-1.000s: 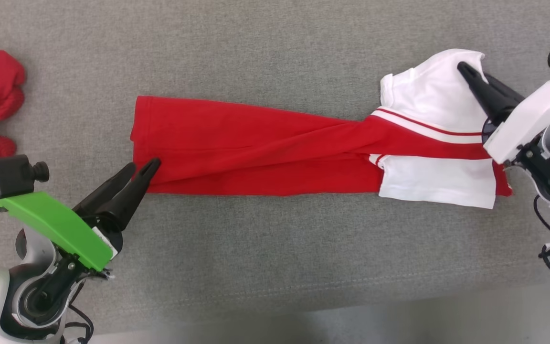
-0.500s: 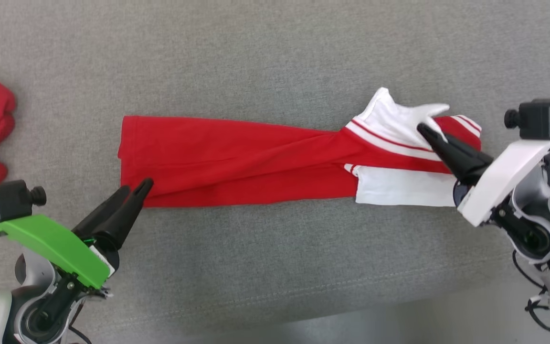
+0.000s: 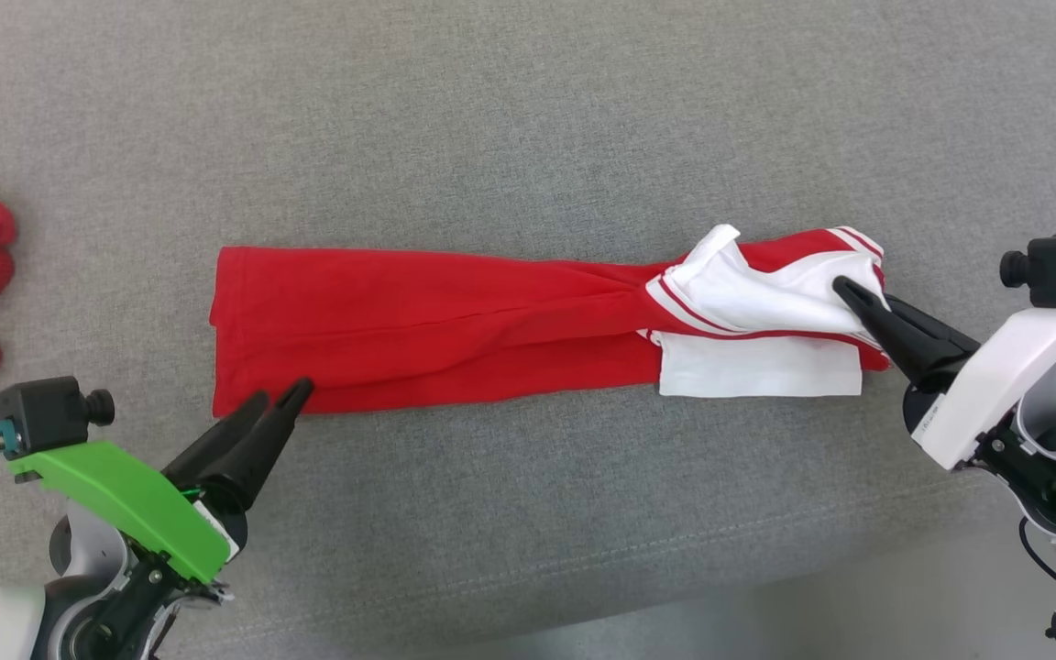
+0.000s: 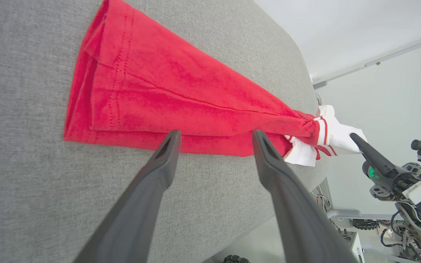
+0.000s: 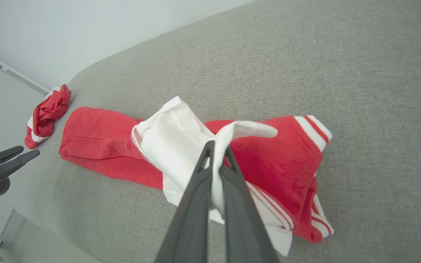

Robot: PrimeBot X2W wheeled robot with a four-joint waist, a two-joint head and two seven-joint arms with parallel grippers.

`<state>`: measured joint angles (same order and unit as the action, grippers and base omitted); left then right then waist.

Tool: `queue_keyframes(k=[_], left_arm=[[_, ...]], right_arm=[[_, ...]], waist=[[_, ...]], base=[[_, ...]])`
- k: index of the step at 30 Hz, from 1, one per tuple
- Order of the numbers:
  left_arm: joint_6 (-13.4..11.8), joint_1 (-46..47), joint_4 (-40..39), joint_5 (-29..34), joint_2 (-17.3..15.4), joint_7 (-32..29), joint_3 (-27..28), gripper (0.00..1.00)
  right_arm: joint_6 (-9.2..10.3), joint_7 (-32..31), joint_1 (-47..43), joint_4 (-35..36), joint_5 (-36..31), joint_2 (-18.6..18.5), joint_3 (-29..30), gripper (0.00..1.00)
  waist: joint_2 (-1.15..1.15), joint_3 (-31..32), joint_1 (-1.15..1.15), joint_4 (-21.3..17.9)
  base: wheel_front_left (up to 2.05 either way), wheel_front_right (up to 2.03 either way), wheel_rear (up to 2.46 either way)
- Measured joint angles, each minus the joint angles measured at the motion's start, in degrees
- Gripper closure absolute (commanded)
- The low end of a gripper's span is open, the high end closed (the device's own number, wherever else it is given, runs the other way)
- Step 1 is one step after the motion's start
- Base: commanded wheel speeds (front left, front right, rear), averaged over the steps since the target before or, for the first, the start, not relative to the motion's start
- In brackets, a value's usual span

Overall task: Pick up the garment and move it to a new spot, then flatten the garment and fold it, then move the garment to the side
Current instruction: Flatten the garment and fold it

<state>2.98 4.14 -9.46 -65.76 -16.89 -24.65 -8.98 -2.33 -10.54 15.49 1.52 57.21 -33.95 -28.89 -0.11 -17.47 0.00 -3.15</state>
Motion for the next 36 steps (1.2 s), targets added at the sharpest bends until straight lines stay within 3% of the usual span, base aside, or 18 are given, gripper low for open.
queue_keyframes(k=[10, 34, 36], left_arm=[[-0.18, -0.78, -1.38, 0.07, 0.35, -0.49, -1.09, 0.00], [-0.24, 0.93, -1.82, 0.24, 1.45, -0.44, -2.02, 0.00], [-0.24, 0.98, -1.76, 0.24, 1.45, -0.40, -1.92, 0.00]], right_arm=[[1.43, 0.49, -0.74, 1.01, -0.26, -1.40, 1.04, 1.00], [2.41, 0.43, 1.46, 1.42, -3.26, -2.01, 0.46, 1.00], [2.45, 0.43, 1.59, 1.16, -3.39, -2.00, 0.44, 0.84]], waist=[[0.00, -0.98, 0.00, 0.71], [0.00, -5.83, 0.00, 4.36], [0.00, -5.87, 0.00, 4.23]], base=[[0.00, 0.00, 0.00], [0.00, 0.00, 0.00], [0.00, 0.00, 0.00]])
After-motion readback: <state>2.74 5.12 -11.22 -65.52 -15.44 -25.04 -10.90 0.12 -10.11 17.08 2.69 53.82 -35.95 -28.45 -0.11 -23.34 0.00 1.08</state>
